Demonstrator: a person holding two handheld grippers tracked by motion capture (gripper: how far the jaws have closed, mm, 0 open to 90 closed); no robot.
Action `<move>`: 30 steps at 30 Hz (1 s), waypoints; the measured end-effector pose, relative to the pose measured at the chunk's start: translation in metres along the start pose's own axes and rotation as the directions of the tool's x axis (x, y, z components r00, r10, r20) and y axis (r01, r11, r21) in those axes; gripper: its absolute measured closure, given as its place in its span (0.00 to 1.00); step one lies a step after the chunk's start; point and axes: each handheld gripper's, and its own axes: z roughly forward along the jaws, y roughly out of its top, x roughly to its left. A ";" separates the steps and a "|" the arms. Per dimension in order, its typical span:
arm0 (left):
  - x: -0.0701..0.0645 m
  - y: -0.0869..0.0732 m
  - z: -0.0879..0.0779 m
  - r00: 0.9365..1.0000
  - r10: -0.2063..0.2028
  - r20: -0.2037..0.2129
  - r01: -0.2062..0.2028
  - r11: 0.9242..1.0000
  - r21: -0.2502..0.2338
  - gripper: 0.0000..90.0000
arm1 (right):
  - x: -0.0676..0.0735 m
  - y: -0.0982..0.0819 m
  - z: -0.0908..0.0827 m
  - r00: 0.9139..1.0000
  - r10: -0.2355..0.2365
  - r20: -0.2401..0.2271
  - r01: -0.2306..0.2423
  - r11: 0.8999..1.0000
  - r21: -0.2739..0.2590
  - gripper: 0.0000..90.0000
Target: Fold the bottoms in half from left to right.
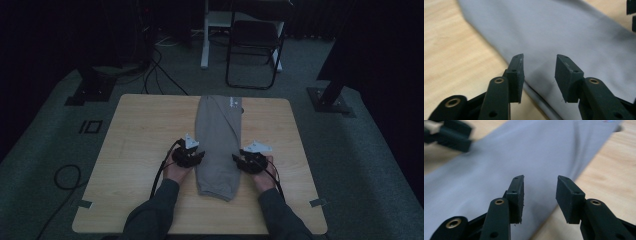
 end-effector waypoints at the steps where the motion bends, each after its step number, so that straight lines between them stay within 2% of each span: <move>1: 0.003 0.002 0.004 1.000 -0.004 -0.012 0.004 1.000 0.005 0.65 | -0.005 0.003 0.008 1.000 0.015 0.021 -0.015 1.000 0.002 0.65; 3: 0.010 0.006 0.013 1.000 -0.015 -0.027 0.015 1.000 0.011 0.64 | -0.018 0.014 0.031 0.996 0.041 0.085 -0.043 0.999 0.022 0.65; 4: 0.012 0.007 0.016 0.999 -0.021 -0.032 0.021 1.000 0.019 0.64 | -0.018 0.014 0.031 0.996 0.041 0.085 -0.043 0.999 0.022 0.65; 7: 0.018 0.010 0.026 0.998 -0.034 -0.050 0.035 0.999 0.029 0.64 | -0.028 0.027 0.054 0.988 0.060 0.140 -0.065 0.998 0.027 0.64; 8: 0.020 0.011 0.029 0.998 -0.041 -0.056 0.043 0.999 0.029 0.64 | -0.028 0.027 0.054 0.988 0.060 0.140 -0.065 0.998 0.027 0.64; 9: 0.024 0.013 0.033 0.996 -0.061 -0.058 0.063 0.998 0.021 0.64 | -0.032 0.032 0.063 0.985 0.076 0.158 -0.082 0.996 0.031 0.65; 14: 0.030 0.016 0.041 0.995 -0.090 -0.046 0.092 0.995 0.026 0.64 | -0.035 0.041 0.078 0.977 0.106 0.183 -0.115 0.993 0.039 0.68; 18: 0.034 0.017 0.045 0.994 -0.104 -0.033 0.105 0.994 0.025 0.67 | -0.036 0.045 0.084 0.974 0.119 0.195 -0.132 0.990 0.056 0.71; 19: 0.034 0.018 0.046 0.994 -0.108 -0.033 0.108 0.994 0.023 0.70 | -0.039 0.046 0.088 0.968 0.144 0.207 -0.162 0.984 0.073 0.72; 20: 0.034 0.018 0.046 0.994 -0.108 -0.032 0.108 0.994 0.022 0.70 | -0.039 0.046 0.088 0.968 0.144 0.207 -0.162 0.984 0.073 0.72; 21: 0.034 0.018 0.046 0.994 -0.104 -0.032 0.105 0.994 0.020 0.74 | -0.042 0.044 0.090 0.961 0.174 0.213 -0.194 0.978 0.073 0.73; 23: 0.035 0.017 0.046 0.995 -0.103 -0.017 0.103 0.994 0.019 0.78 | -0.043 0.044 0.090 0.959 0.185 0.214 -0.203 0.977 0.069 0.76; 26: 0.035 0.015 0.044 0.993 -0.119 0.005 0.119 0.993 0.015 0.91 | -0.044 0.044 0.088 0.960 0.186 0.209 -0.206 0.975 0.079 0.86; 30: 0.030 0.011 0.038 0.994 -0.109 0.008 0.109 0.994 0.023 0.94 | -0.043 0.039 0.082 0.960 0.201 0.197 -0.219 0.973 0.074 0.94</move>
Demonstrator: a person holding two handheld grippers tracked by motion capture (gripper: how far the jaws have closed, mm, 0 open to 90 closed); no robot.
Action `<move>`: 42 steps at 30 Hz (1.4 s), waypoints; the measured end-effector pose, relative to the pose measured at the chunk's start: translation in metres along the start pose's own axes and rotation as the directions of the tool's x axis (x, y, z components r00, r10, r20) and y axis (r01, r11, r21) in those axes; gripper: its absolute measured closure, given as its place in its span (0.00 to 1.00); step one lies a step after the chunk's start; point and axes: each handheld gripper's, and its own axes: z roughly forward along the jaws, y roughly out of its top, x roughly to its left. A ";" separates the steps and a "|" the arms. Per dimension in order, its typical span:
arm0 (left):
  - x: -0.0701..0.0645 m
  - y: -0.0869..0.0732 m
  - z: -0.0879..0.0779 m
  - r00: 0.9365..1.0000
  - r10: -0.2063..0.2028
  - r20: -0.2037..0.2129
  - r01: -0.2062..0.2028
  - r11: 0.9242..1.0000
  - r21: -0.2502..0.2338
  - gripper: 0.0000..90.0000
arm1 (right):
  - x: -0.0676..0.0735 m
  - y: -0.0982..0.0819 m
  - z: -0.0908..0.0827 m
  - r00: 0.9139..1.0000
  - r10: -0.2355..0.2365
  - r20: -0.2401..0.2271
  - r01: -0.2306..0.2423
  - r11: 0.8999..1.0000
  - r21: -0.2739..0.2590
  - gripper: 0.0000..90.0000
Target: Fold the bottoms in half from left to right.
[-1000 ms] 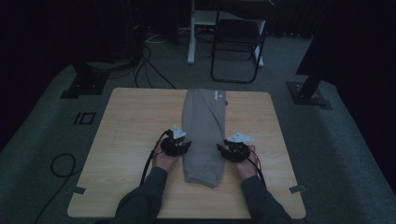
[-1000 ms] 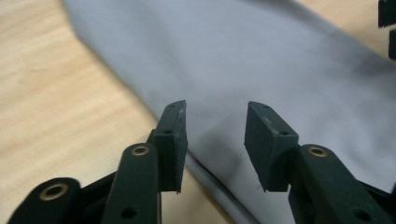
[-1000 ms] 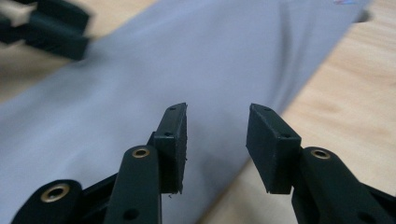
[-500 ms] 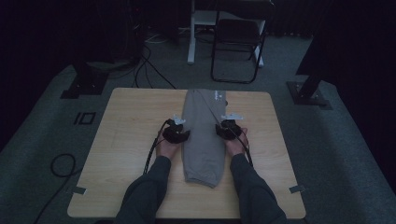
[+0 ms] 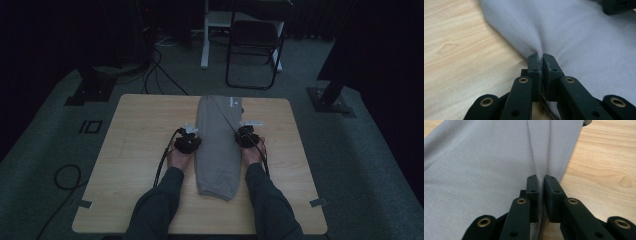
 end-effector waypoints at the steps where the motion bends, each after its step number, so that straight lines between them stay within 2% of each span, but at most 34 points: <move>1: 0.000 0.000 0.000 1.000 0.000 0.000 0.000 1.000 0.000 0.95 | 0.001 -0.001 -0.001 1.000 -0.001 -0.003 0.001 1.000 -0.001 0.94; 6: -0.006 -0.014 -0.014 1.000 -0.009 0.016 0.009 1.000 -0.002 0.94 | 0.004 -0.010 -0.010 0.999 -0.014 -0.030 0.014 1.000 -0.005 0.95; 7: -0.009 -0.021 -0.021 1.000 -0.015 0.024 0.015 1.000 -0.006 0.94 | 0.008 -0.016 -0.016 0.999 -0.027 -0.041 0.026 1.000 -0.007 0.95; 10: -0.015 -0.028 -0.028 0.999 -0.017 0.027 0.017 1.000 -0.006 0.94 | 0.011 -0.022 -0.022 0.998 -0.047 -0.047 0.047 0.999 -0.007 0.95; 12: -0.023 -0.039 -0.039 0.999 0.001 0.033 0.000 1.000 -0.006 0.94 | 0.015 -0.031 -0.032 0.996 -0.065 -0.069 0.064 0.998 -0.005 0.95; 16: -0.033 -0.050 -0.050 0.999 0.000 0.040 0.000 1.000 -0.005 0.94 | 0.017 -0.043 -0.046 0.993 -0.059 -0.098 0.058 0.998 -0.005 0.95; 20: -0.046 -0.064 -0.065 0.999 0.003 0.048 -0.003 1.000 -0.002 0.94 | 0.023 -0.055 -0.060 0.989 -0.088 -0.116 0.089 0.996 0.003 0.95; 22: -0.048 -0.067 -0.068 0.999 -0.002 0.053 0.003 1.000 -0.004 0.94 | 0.024 -0.059 -0.064 0.988 -0.093 -0.120 0.094 0.996 0.007 0.95; 24: -0.052 -0.074 -0.075 0.998 -0.016 0.060 0.017 1.000 -0.004 0.94 | 0.028 -0.071 -0.078 0.984 -0.106 -0.142 0.109 0.994 0.012 0.95; 26: -0.062 -0.084 -0.084 0.998 0.003 0.063 -0.003 1.000 -0.001 0.94 | 0.029 -0.077 -0.086 0.982 -0.115 -0.151 0.119 0.993 0.017 0.95; 28: -0.065 -0.086 -0.086 0.998 0.006 0.068 -0.006 1.000 0.000 0.94 | 0.030 -0.081 -0.090 0.980 -0.120 -0.156 0.124 0.992 0.017 0.95; 29: -0.070 -0.090 -0.091 0.997 0.013 0.081 -0.013 1.000 0.000 0.94 | 0.032 -0.088 -0.098 0.978 -0.121 -0.169 0.126 0.992 0.020 0.94; 31: -0.074 -0.094 -0.095 0.995 0.019 0.095 -0.019 1.000 0.005 0.94 | 0.033 -0.090 -0.101 0.978 -0.121 -0.171 0.126 0.992 0.021 0.94; 32: -0.075 -0.096 -0.097 0.994 0.022 0.107 -0.023 1.000 0.009 0.88 | 0.034 -0.094 -0.106 0.977 -0.108 -0.184 0.116 0.993 0.034 0.93; 34: -0.076 -0.096 -0.097 0.992 0.034 0.119 -0.033 0.999 -0.004 0.80 | 0.035 -0.094 -0.108 0.976 -0.115 -0.187 0.124 0.992 0.038 0.86; 35: -0.071 -0.091 -0.096 0.995 0.039 0.094 -0.037 0.999 -0.019 0.77 | 0.036 -0.093 -0.107 0.973 -0.126 -0.191 0.135 0.990 0.035 0.80; 36: -0.071 -0.091 -0.096 0.995 0.039 0.094 -0.037 0.999 -0.019 0.75 | 0.036 -0.093 -0.107 0.973 -0.126 -0.191 0.135 0.990 0.035 0.80; 37: -0.063 -0.081 -0.094 0.996 0.015 0.089 -0.011 0.999 -0.043 0.74 | 0.038 -0.089 -0.102 0.973 -0.139 -0.185 0.148 0.988 0.034 0.70; 38: -0.063 -0.081 -0.094 0.996 0.015 0.089 -0.011 0.999 -0.043 0.72 | 0.038 -0.086 -0.099 0.972 -0.141 -0.187 0.149 0.988 0.033 0.67; 39: -0.056 -0.074 -0.092 0.998 0.019 0.068 -0.015 0.998 -0.057 0.70 | 0.038 -0.080 -0.095 0.973 -0.141 -0.181 0.149 0.989 0.026 0.64; 40: -0.045 -0.061 -0.085 1.000 0.006 0.021 -0.004 0.997 -0.077 0.70 | 0.038 -0.076 -0.092 0.974 -0.146 -0.175 0.152 0.988 0.018 0.62; 42: -0.034 -0.050 -0.075 1.000 -0.029 0.000 0.028 0.997 -0.073 0.70 | 0.039 -0.064 -0.082 0.973 -0.158 -0.167 0.162 0.987 0.006 0.57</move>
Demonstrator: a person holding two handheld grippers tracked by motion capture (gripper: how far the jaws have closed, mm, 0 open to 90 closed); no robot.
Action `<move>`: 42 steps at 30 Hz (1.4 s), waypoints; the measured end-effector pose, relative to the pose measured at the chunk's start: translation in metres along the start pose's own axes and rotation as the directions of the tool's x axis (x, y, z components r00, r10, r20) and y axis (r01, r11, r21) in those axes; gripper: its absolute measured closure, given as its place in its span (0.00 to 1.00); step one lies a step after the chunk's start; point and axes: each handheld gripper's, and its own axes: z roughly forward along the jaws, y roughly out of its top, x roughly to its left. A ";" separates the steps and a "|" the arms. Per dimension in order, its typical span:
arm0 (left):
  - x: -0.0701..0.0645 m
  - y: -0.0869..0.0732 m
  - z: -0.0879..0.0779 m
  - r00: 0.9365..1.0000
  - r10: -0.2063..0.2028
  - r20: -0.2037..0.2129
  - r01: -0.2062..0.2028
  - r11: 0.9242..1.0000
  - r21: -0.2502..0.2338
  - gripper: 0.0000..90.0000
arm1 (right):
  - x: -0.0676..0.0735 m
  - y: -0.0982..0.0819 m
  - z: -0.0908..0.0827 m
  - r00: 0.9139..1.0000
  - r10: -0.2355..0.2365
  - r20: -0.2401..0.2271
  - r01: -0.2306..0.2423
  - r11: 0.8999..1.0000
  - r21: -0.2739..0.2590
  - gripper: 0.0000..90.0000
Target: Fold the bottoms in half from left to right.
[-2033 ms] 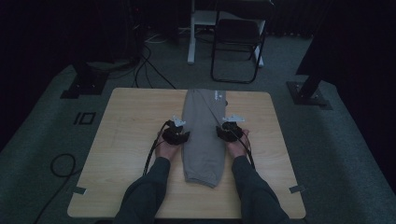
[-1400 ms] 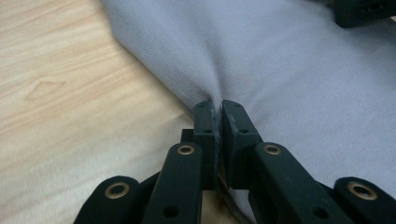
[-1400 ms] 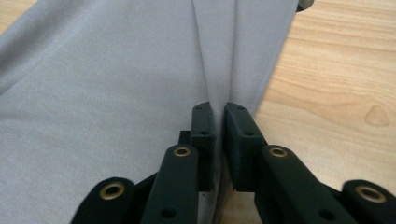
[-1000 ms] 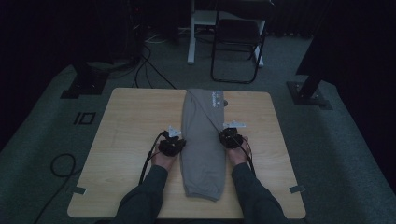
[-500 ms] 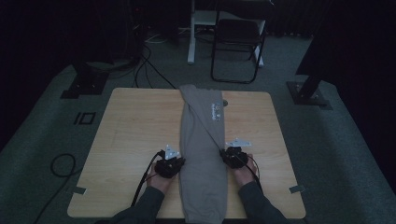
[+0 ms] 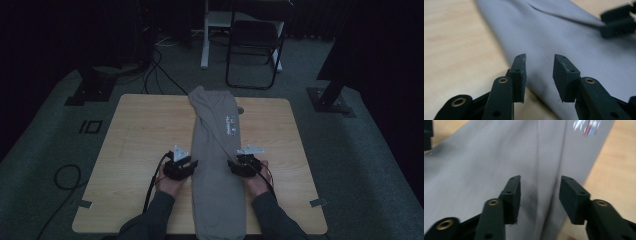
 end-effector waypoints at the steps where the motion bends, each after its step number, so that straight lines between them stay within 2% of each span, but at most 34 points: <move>1: 0.000 0.000 0.000 1.000 0.000 0.000 0.000 1.000 0.000 0.69 | 0.000 0.000 0.000 1.000 0.000 0.000 0.000 1.000 0.000 0.57; 2: 0.009 0.011 0.014 1.000 -0.027 -0.011 0.027 1.000 0.008 0.69 | -0.003 0.015 0.013 1.000 -0.005 0.007 0.005 1.000 -0.010 0.54; 3: 0.009 0.011 0.014 1.000 -0.027 -0.011 0.027 1.000 0.008 0.68 | -0.003 0.015 0.013 1.000 -0.005 0.007 0.005 1.000 -0.010 0.54; 4: 0.013 0.017 0.023 0.999 -0.028 -0.020 0.029 0.999 0.022 0.68 | -0.007 0.028 0.025 1.000 -0.006 0.018 0.007 1.000 -0.020 0.51; 5: 0.014 0.020 0.031 0.999 -0.027 -0.028 0.028 0.999 0.032 0.68 | -0.007 0.028 0.025 1.000 -0.006 0.018 0.007 1.000 -0.020 0.51; 6: 0.016 0.023 0.037 0.999 -0.022 -0.035 0.023 0.999 0.040 0.68 | -0.009 0.034 0.032 1.000 -0.003 0.021 0.003 1.000 -0.018 0.49; 7: 0.016 0.025 0.043 0.999 -0.017 -0.043 0.019 0.999 0.050 0.68 | -0.011 0.044 0.046 1.000 0.010 0.019 -0.010 1.000 -0.005 0.44; 9: 0.017 0.028 0.052 0.999 -0.021 -0.047 0.024 0.998 0.065 0.68 | -0.011 0.049 0.053 1.000 0.007 0.025 -0.007 1.000 0.003 0.43; 11: 0.015 0.027 0.057 0.997 0.009 -0.070 -0.004 0.997 0.071 0.70 | -0.008 0.058 0.067 0.999 -0.020 0.033 0.020 0.999 0.026 0.33; 13: 0.014 0.027 0.057 0.997 0.020 -0.079 -0.014 0.997 0.075 0.73 | -0.006 0.060 0.075 0.997 -0.051 0.050 0.049 0.998 0.051 0.31; 16: 0.014 0.026 0.057 0.997 0.019 -0.081 -0.013 0.997 0.073 0.75 | -0.011 0.061 0.077 0.998 -0.030 0.053 0.027 0.998 0.048 0.31; 18: 0.014 0.026 0.056 0.997 0.018 -0.079 -0.012 0.998 0.069 0.76 | -0.014 0.061 0.077 0.998 -0.016 0.066 0.013 0.999 0.048 0.33; 19: 0.015 0.025 0.056 0.997 0.018 -0.076 -0.013 0.998 0.065 0.78 | -0.033 0.059 0.070 0.989 0.024 0.143 -0.031 0.999 0.041 0.39; 21: 0.015 0.025 0.056 0.997 0.019 -0.077 -0.014 0.998 0.062 0.79 | -0.050 0.054 0.065 0.980 0.087 0.177 -0.094 0.995 0.027 0.44; 22: 0.015 0.025 0.056 0.997 0.019 -0.077 -0.014 0.998 0.062 0.79 | -0.050 0.054 0.065 0.980 0.087 0.177 -0.094 0.995 0.027 0.44; 23: 0.015 0.024 0.056 0.997 0.019 -0.075 -0.014 0.998 0.060 0.80 | -0.066 0.049 0.059 0.968 0.157 0.197 -0.162 0.987 0.007 0.52; 25: 0.015 0.025 0.056 0.998 0.017 -0.068 -0.013 0.998 0.059 0.84 | -0.074 0.044 0.054 0.960 0.179 0.214 -0.180 0.984 -0.015 0.62; 26: 0.015 0.025 0.056 0.998 0.018 -0.066 -0.014 0.998 0.060 0.85 | -0.075 0.042 0.053 0.958 0.180 0.221 -0.180 0.983 -0.021 0.71; 27: 0.014 0.025 0.056 0.998 0.018 -0.062 -0.015 0.998 0.061 0.87 | -0.075 0.041 0.052 0.960 0.165 0.228 -0.164 0.986 -0.022 0.72; 29: 0.013 0.025 0.056 0.998 0.023 -0.065 -0.019 0.998 0.062 0.90 | -0.075 0.040 0.051 0.968 0.141 0.206 -0.140 0.990 -0.018 0.75; 30: 0.013 0.025 0.056 0.998 0.022 -0.066 -0.018 0.998 0.062 0.90 | -0.074 0.041 0.051 0.968 0.135 0.209 -0.136 0.991 -0.011 0.75; 31: 0.013 0.025 0.056 0.998 0.020 -0.065 -0.016 0.998 0.062 0.90 | -0.074 0.042 0.051 0.967 0.146 0.211 -0.147 0.989 -0.009 0.75; 33: 0.014 0.025 0.056 0.998 0.015 -0.061 -0.011 0.998 0.060 0.89 | -0.072 0.044 0.049 0.963 0.176 0.202 -0.171 0.984 -0.043 0.71; 35: 0.014 0.025 0.056 0.998 0.015 -0.059 -0.011 0.998 0.061 0.81 | -0.067 0.048 0.047 0.969 0.179 0.169 -0.168 0.983 -0.075 0.66; 36: 0.014 0.027 0.057 0.997 0.037 -0.067 -0.033 0.998 0.056 0.76 | -0.064 0.051 0.047 0.975 0.165 0.146 -0.154 0.984 -0.085 0.63; 39: 0.018 0.034 0.060 0.997 0.032 -0.077 -0.030 0.999 0.024 0.69 | -0.052 0.059 0.052 0.992 0.093 0.084 -0.087 0.993 -0.074 0.54; 42: 0.022 0.040 0.063 0.995 0.012 -0.097 -0.012 1.000 0.007 0.67 | -0.042 0.063 0.063 0.997 0.026 0.072 -0.024 0.999 -0.036 0.49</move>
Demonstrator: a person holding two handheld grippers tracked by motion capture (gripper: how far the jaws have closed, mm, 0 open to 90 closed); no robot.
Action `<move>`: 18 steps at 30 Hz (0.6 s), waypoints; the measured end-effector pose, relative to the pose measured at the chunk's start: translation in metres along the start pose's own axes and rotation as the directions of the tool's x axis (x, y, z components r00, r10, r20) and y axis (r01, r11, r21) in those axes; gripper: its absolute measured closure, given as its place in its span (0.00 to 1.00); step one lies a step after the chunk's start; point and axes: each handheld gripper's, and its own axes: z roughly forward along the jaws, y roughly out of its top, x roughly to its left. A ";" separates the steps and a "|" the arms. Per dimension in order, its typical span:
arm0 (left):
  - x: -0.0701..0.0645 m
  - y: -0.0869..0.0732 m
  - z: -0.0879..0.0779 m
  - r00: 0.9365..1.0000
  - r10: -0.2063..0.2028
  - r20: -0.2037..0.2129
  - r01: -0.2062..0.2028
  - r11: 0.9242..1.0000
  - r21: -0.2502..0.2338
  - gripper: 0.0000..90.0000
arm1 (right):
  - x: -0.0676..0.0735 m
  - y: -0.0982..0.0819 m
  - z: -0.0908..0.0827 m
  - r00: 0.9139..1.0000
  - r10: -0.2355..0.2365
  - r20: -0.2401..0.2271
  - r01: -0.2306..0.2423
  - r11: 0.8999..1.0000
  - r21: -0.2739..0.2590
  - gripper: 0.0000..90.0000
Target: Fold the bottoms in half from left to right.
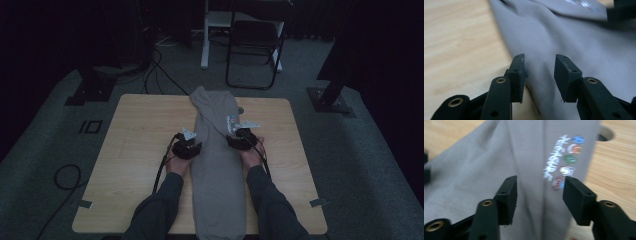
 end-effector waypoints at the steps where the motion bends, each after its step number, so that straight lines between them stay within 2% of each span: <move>1: 0.003 0.005 0.005 1.000 -0.010 -0.014 0.010 1.000 0.000 0.66 | 0.002 0.000 0.004 1.000 -0.018 0.009 0.018 1.000 0.022 0.52; 3: 0.004 0.008 0.010 1.000 -0.010 -0.030 0.011 1.000 0.014 0.66 | 0.001 -0.002 0.010 0.997 -0.029 0.066 0.025 0.998 0.056 0.59; 4: 0.004 0.008 0.012 0.999 -0.008 -0.036 0.009 1.000 0.016 0.66 | -0.003 -0.003 0.010 0.997 0.005 0.074 -0.009 0.999 0.045 0.66; 6: 0.003 0.007 0.015 0.999 -0.013 -0.036 0.014 1.000 0.025 0.66 | -0.011 -0.004 0.008 0.991 0.066 0.118 -0.070 0.997 0.038 0.68; 8: 0.002 0.006 0.017 0.999 0.001 -0.042 0.001 0.999 0.049 0.66 | -0.019 -0.007 0.006 0.984 0.105 0.143 -0.109 0.994 0.021 0.71; 9: 0.002 0.006 0.017 0.999 0.001 -0.042 0.001 0.999 0.049 0.66 | -0.019 -0.007 0.006 0.984 0.105 0.143 -0.109 0.994 0.021 0.71; 10: 0.002 0.006 0.017 0.999 0.004 -0.041 -0.002 0.999 0.034 0.65 | -0.024 -0.009 0.005 0.984 0.124 0.126 -0.127 0.992 0.019 0.77; 12: 0.003 0.008 0.019 0.999 0.005 -0.050 -0.003 0.999 0.035 0.64 | -0.024 -0.010 0.004 0.986 0.121 0.111 -0.123 0.992 0.015 0.83; 14: 0.004 0.009 0.022 0.999 0.009 -0.042 -0.007 0.999 0.053 0.65 | -0.023 -0.009 0.004 0.986 0.131 0.102 -0.133 0.991 0.020 0.88; 15: 0.004 0.009 0.022 0.999 0.009 -0.042 -0.007 0.999 0.053 0.69 | -0.023 -0.009 0.005 0.986 0.138 0.099 -0.141 0.990 0.024 0.90; 16: 0.005 0.011 0.022 1.000 0.015 -0.019 -0.013 0.998 0.057 0.76 | -0.023 -0.009 0.005 0.985 0.145 0.095 -0.148 0.989 0.025 0.91; 18: 0.005 0.011 0.022 0.999 0.034 -0.009 -0.033 0.997 0.065 0.87 | -0.024 -0.008 0.005 0.985 0.147 0.084 -0.150 0.988 0.029 0.95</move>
